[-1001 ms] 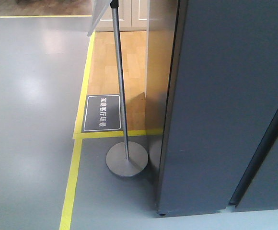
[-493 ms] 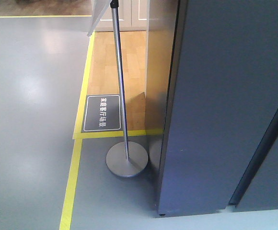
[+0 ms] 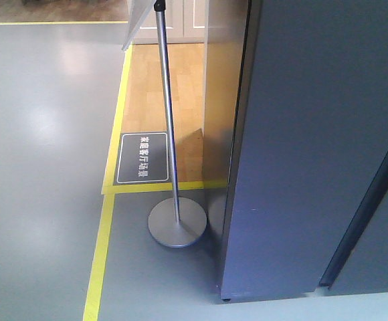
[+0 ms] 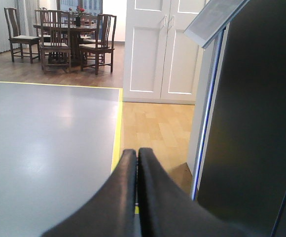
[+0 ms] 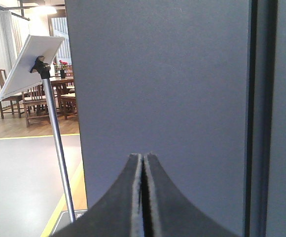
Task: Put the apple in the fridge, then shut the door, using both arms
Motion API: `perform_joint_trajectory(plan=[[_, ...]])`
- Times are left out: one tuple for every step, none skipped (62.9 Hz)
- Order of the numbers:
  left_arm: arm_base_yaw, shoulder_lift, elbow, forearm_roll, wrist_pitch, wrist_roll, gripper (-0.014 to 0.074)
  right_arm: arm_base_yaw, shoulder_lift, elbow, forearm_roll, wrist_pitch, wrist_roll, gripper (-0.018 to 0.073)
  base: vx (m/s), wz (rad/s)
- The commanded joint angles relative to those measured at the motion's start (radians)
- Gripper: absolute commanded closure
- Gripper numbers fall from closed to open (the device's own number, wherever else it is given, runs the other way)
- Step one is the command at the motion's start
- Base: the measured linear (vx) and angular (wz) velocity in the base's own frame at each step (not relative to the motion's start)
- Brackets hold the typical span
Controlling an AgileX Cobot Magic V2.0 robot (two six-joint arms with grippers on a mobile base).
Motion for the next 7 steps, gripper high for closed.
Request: perform_joint_trajectory(plan=[[-0.001, -0.015, 0.021, -0.006, -0.076, -0.001, 0.0604, -0.001, -0.017, 0.014, -0.009, -0.074, 0.001, 0.0563, 0.00, 0.00], [-0.001, -0.015, 0.021, -0.006, -0.076, -0.001, 0.0604, -0.001, -0.017, 0.014, -0.009, -0.074, 0.001, 0.0563, 0.00, 0.00], [-0.001, -0.015, 0.021, -0.006, -0.076, -0.001, 0.0604, -0.001, -0.017, 0.014, -0.009, -0.074, 0.001, 0.0563, 0.00, 0.00], [-0.001, -0.015, 0.021, -0.006, -0.076, -0.001, 0.0604, -0.001, -0.017, 0.014, -0.009, -0.074, 0.001, 0.0563, 0.00, 0.00], [-0.001, -0.015, 0.021, -0.006, -0.076, -0.001, 0.0604, -0.001, -0.017, 0.014, -0.009, -0.073, 0.001, 0.0563, 0.00, 0.00], [-0.001, -0.015, 0.021, -0.006, -0.076, -0.001, 0.0604, -0.001, -0.017, 0.014, -0.009, -0.073, 0.001, 0.0563, 0.00, 0.00], [-0.001, -0.015, 0.021, -0.006, -0.076, -0.001, 0.0604, -0.001, -0.017, 0.014, -0.009, -0.073, 0.001, 0.0563, 0.00, 0.00]])
